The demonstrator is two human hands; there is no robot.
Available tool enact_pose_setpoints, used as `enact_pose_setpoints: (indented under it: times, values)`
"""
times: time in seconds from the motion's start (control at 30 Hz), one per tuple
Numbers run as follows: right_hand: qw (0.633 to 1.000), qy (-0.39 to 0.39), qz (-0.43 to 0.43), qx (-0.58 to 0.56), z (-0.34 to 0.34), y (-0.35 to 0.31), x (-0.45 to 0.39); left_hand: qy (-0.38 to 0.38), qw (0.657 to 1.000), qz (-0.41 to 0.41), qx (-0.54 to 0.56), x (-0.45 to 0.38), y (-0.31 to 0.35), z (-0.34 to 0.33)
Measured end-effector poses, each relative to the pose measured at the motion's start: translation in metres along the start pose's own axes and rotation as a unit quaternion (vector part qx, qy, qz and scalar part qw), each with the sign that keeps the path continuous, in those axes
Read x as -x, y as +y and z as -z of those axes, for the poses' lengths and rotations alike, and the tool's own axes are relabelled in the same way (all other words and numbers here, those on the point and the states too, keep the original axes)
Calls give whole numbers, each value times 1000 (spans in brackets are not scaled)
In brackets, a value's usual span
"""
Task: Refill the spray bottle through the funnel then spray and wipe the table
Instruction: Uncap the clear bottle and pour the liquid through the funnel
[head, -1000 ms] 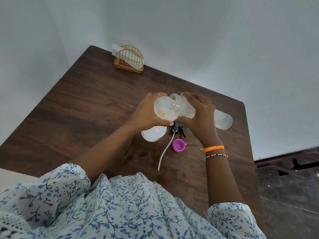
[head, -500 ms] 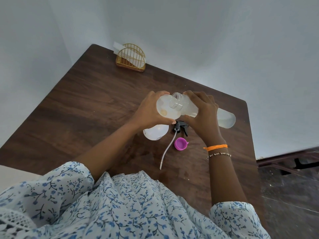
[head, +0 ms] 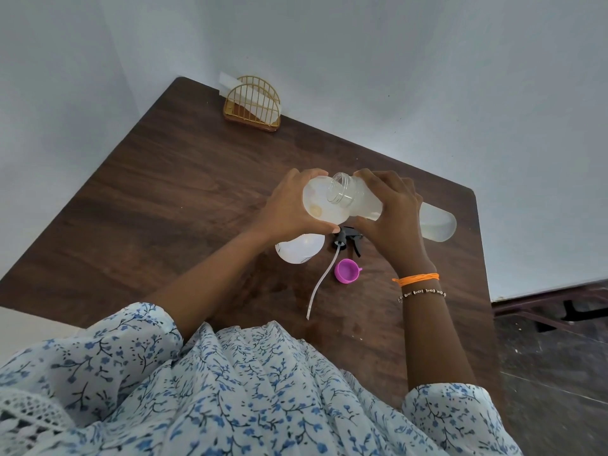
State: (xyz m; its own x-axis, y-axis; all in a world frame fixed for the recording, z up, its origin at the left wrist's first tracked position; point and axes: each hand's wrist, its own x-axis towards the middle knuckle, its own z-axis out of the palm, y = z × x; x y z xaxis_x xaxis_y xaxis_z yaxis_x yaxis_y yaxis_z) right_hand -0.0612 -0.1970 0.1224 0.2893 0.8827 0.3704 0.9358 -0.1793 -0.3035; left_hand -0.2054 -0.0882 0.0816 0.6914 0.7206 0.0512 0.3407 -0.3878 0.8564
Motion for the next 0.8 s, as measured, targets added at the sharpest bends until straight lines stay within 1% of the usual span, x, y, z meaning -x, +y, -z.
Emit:
enact_pose_setpoints:
  times: [0.3,0.8]
  values:
    - [1000,0,2,-5,1,-2,0,2,1000,6,11,3,1,1]
    - [1000,-6,7,-1,0,-4,-2,5,1000,14,-3,3,1,2]
